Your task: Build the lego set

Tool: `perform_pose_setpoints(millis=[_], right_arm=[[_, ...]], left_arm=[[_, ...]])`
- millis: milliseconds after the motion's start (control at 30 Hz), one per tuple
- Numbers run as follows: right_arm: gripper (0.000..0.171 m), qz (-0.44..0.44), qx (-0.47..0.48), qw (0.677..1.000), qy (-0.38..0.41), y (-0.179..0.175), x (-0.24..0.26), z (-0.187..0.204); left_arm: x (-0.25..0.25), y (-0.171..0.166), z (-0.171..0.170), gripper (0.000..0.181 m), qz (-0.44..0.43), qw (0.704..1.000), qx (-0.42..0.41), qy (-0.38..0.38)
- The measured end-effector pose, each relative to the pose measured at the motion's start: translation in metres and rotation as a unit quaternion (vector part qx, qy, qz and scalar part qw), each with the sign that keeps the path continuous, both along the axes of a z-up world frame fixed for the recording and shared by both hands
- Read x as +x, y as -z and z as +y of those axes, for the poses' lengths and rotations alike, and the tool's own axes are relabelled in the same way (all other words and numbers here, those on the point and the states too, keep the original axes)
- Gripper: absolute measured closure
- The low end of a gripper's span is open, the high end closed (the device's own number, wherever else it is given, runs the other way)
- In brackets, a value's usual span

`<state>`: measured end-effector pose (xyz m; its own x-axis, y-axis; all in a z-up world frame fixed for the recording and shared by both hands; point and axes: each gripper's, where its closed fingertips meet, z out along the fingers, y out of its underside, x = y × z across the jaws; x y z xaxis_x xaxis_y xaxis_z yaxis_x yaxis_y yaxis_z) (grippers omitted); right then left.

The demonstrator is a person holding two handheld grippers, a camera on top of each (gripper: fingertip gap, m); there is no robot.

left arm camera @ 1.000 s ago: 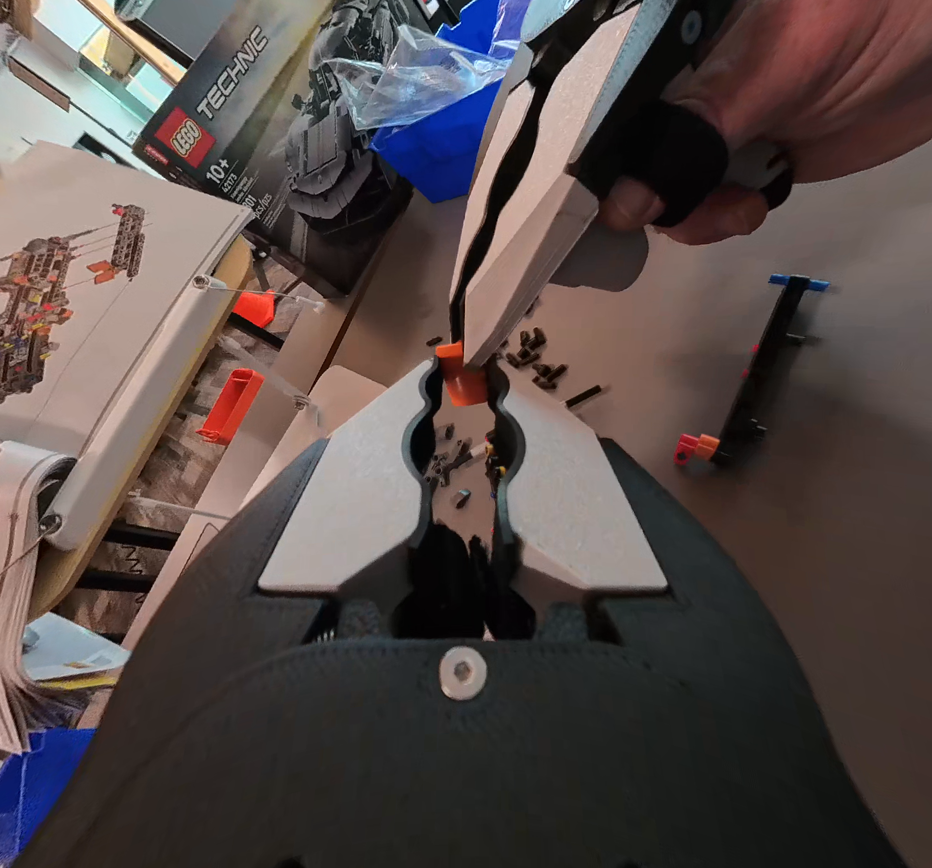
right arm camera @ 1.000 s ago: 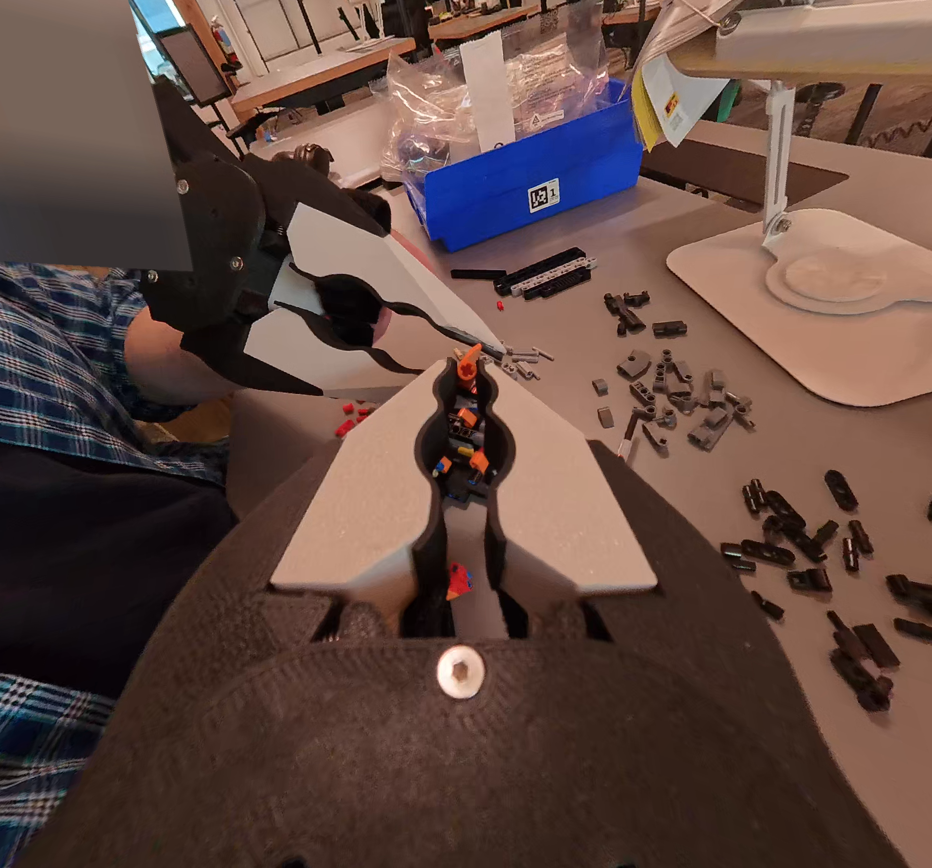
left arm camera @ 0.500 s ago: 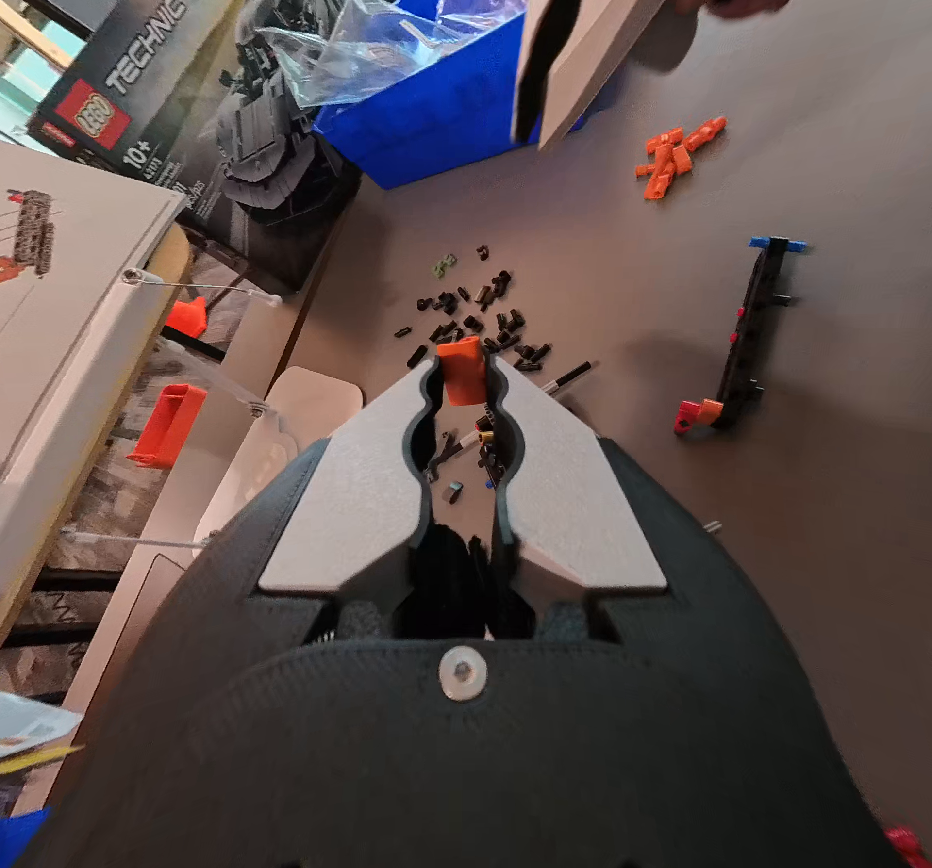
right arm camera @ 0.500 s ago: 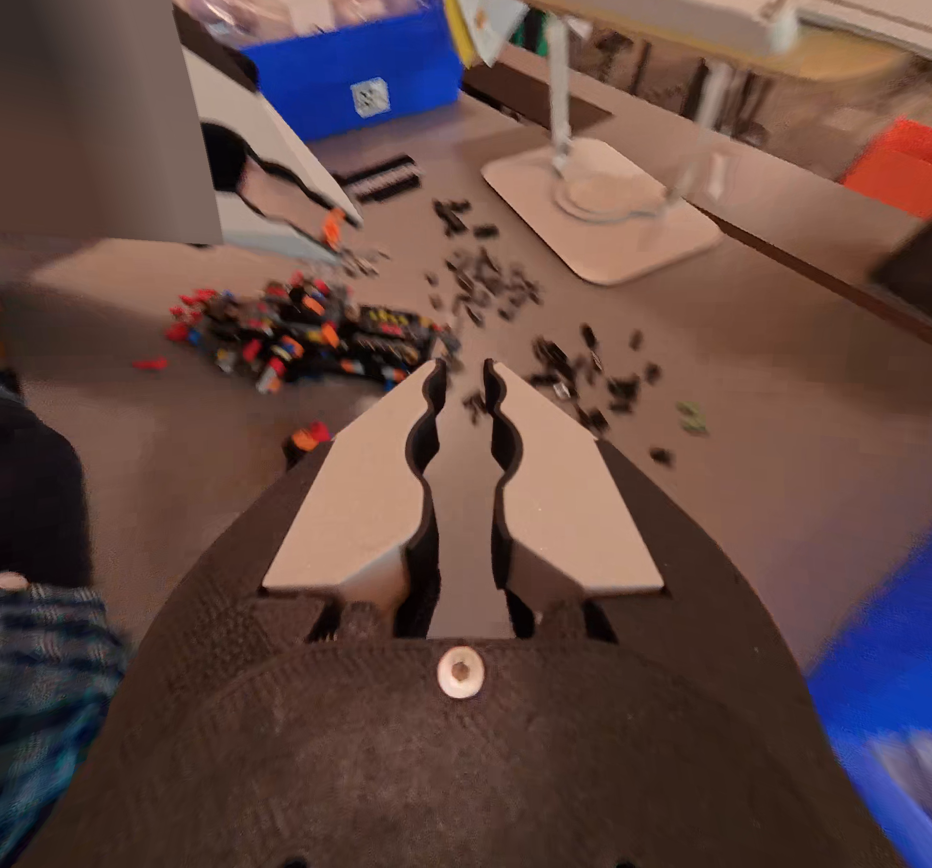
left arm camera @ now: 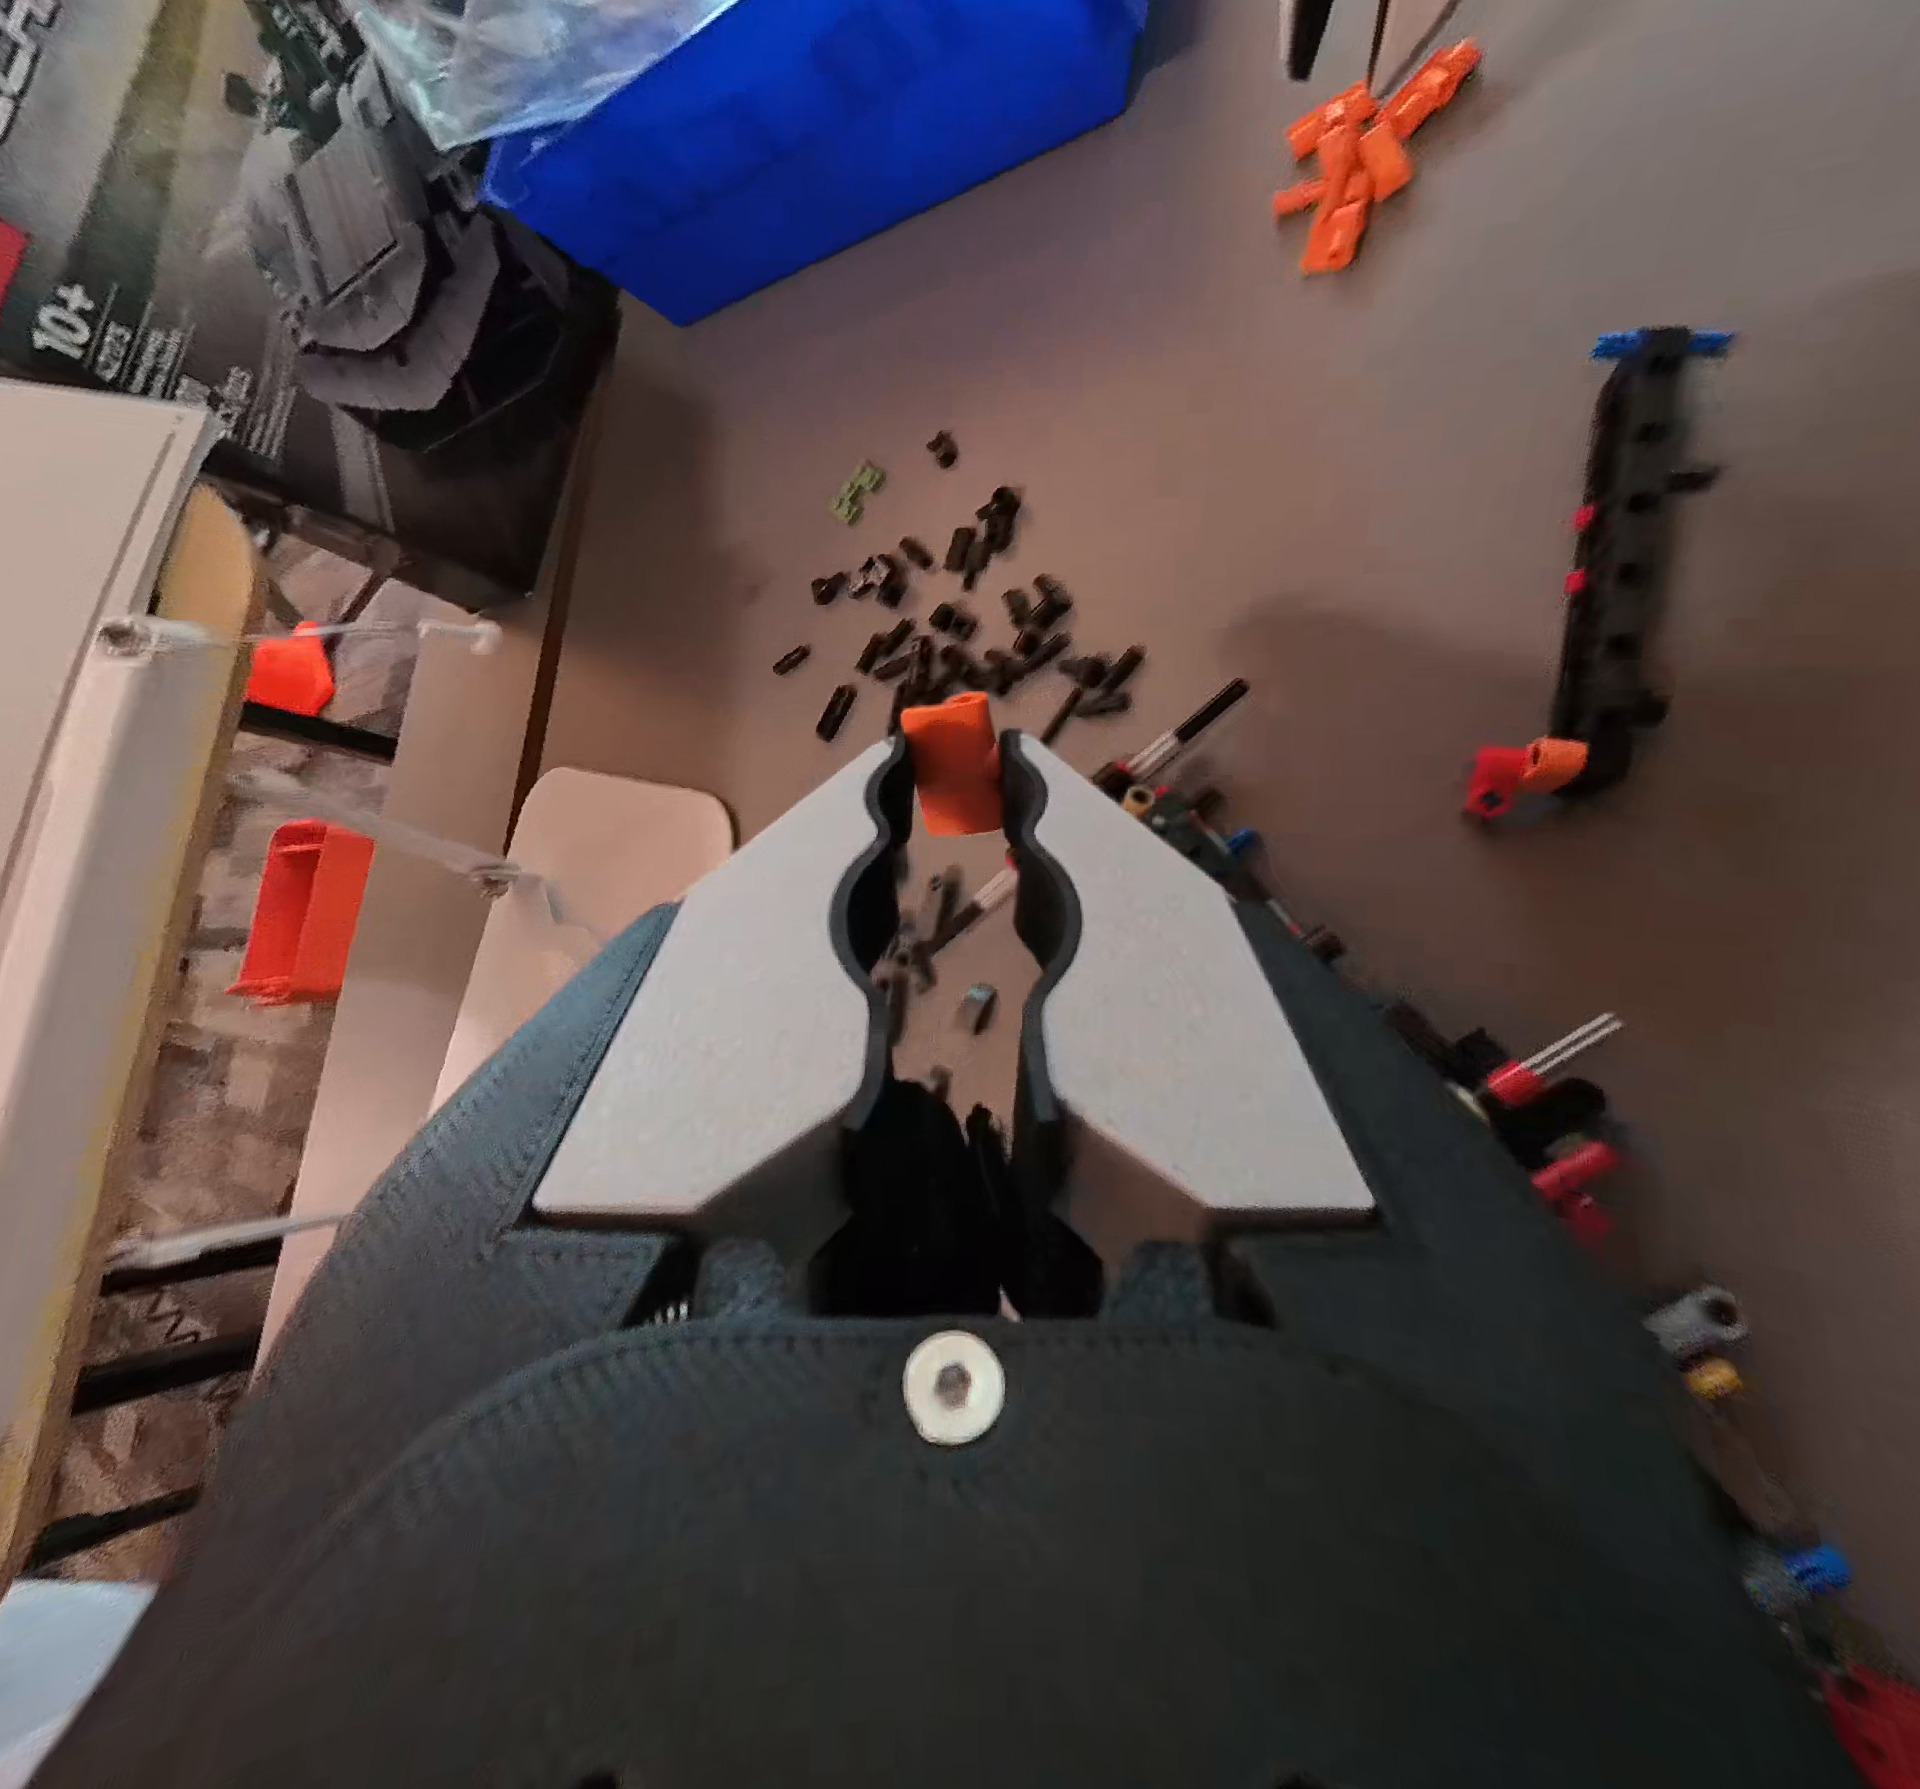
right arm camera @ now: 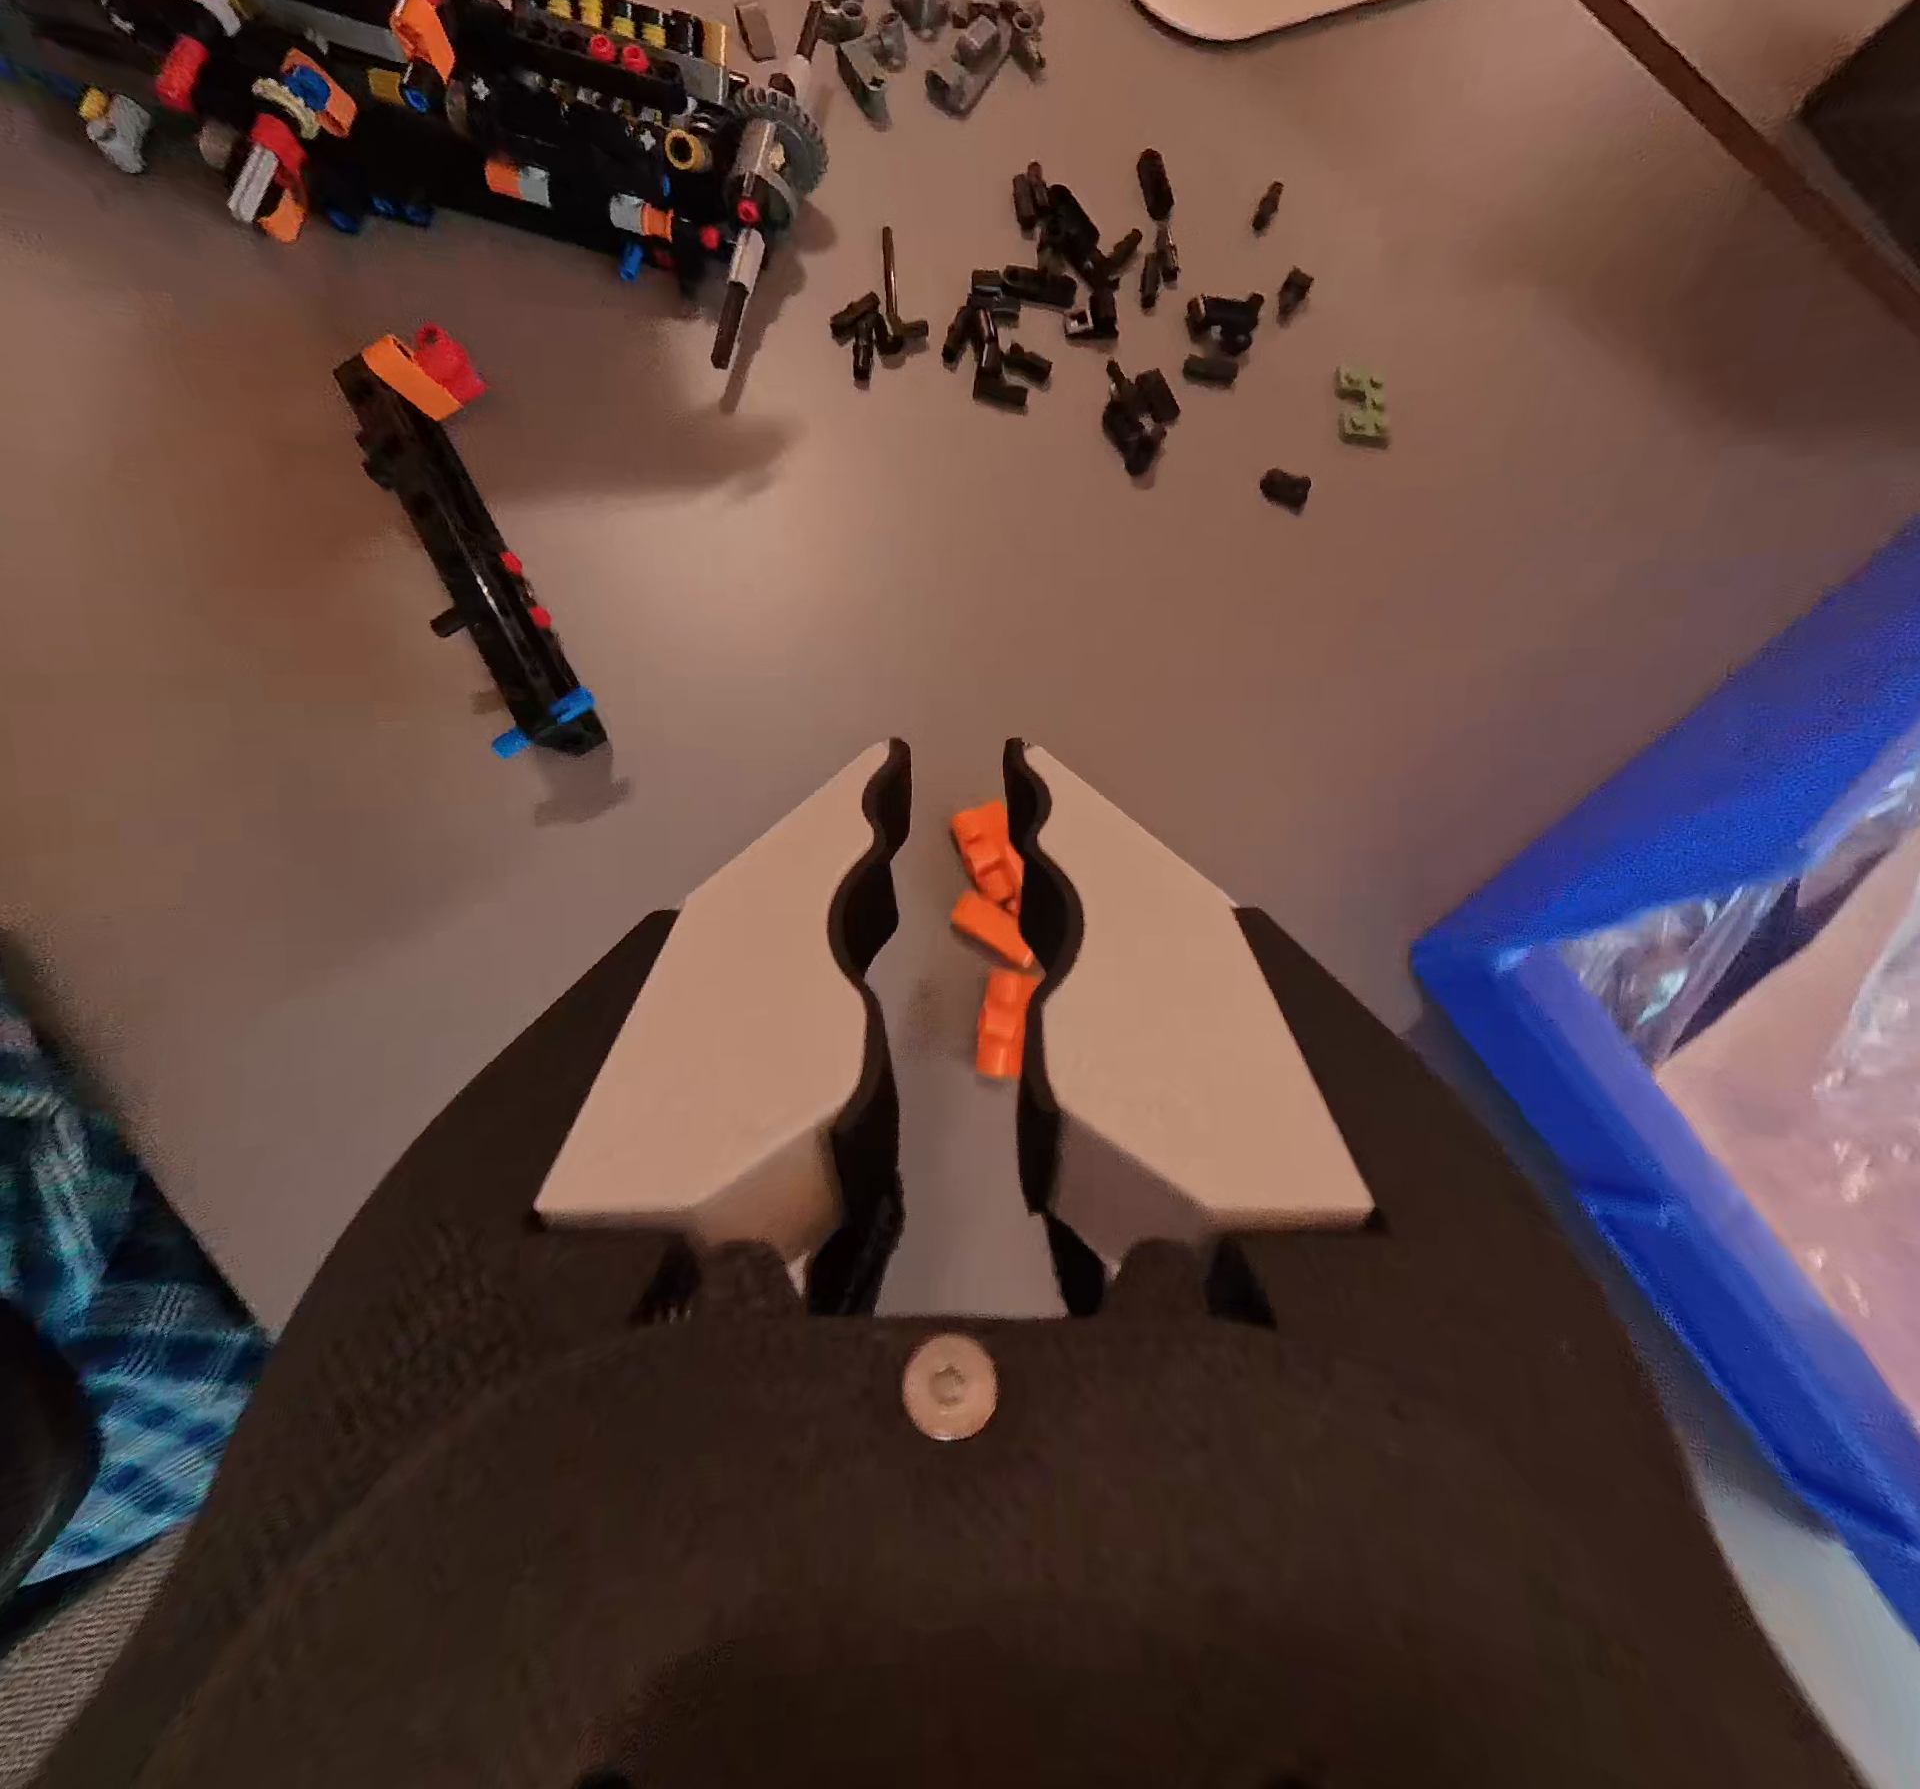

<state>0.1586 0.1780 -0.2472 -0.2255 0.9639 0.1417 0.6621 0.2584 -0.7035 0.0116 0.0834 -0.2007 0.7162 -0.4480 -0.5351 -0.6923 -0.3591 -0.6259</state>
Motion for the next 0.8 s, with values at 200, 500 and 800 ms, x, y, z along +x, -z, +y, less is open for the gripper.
perform_pose_setpoints(millis=[200,500,800], right_arm=[[0.156,0.011,0.01,0.998,-0.069,-0.006,-0.042,-0.023],[0.157,0.04,-0.041,0.966,-0.254,-0.042,-0.12,-0.122],[0.159,-0.01,-0.015,0.914,-0.404,-0.041,-0.155,-0.22]], left_arm=[[-0.056,-0.009,-0.024,0.167,-0.008,0.998,-0.003,-0.062],[-0.134,-0.03,-0.091,0.167,0.029,0.988,-0.019,-0.152],[-0.144,0.004,-0.184,0.167,-0.038,0.969,-0.049,-0.24]])
